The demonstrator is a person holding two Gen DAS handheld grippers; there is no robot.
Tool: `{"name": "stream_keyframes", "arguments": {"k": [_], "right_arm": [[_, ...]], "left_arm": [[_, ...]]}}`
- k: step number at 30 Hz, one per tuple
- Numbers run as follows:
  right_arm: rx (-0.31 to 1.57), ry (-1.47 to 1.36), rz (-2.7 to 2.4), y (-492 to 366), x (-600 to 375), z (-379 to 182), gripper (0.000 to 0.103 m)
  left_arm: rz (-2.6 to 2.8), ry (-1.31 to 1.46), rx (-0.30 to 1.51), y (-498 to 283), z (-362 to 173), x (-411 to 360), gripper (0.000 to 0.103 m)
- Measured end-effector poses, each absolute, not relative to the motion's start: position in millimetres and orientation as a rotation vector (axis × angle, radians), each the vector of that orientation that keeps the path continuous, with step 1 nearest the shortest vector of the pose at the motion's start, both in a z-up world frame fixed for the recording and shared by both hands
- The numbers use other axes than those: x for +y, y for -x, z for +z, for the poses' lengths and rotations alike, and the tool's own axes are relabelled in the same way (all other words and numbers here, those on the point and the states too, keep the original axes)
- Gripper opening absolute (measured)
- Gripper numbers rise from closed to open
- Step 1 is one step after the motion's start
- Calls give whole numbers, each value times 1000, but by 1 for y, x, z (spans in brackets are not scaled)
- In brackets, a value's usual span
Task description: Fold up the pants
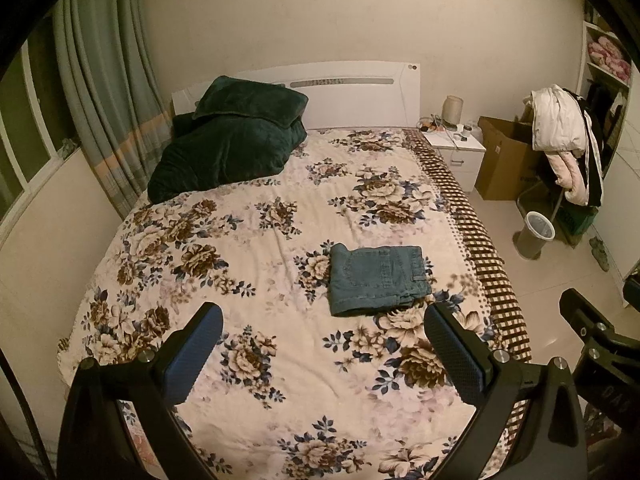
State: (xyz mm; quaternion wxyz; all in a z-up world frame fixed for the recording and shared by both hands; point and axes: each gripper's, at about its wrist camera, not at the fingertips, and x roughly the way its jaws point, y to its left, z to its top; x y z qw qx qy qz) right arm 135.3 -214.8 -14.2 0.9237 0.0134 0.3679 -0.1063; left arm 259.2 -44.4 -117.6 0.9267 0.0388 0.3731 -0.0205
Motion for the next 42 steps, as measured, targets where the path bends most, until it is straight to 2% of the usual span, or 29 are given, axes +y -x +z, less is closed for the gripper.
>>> {"name": "stream_keyframes", "arguments": {"k": [42], "right_arm": [[761,-33,-219,-127,-220,-18,103]], "left_arm": [[-46,-70,757,-247,-118,-52,103]]}}
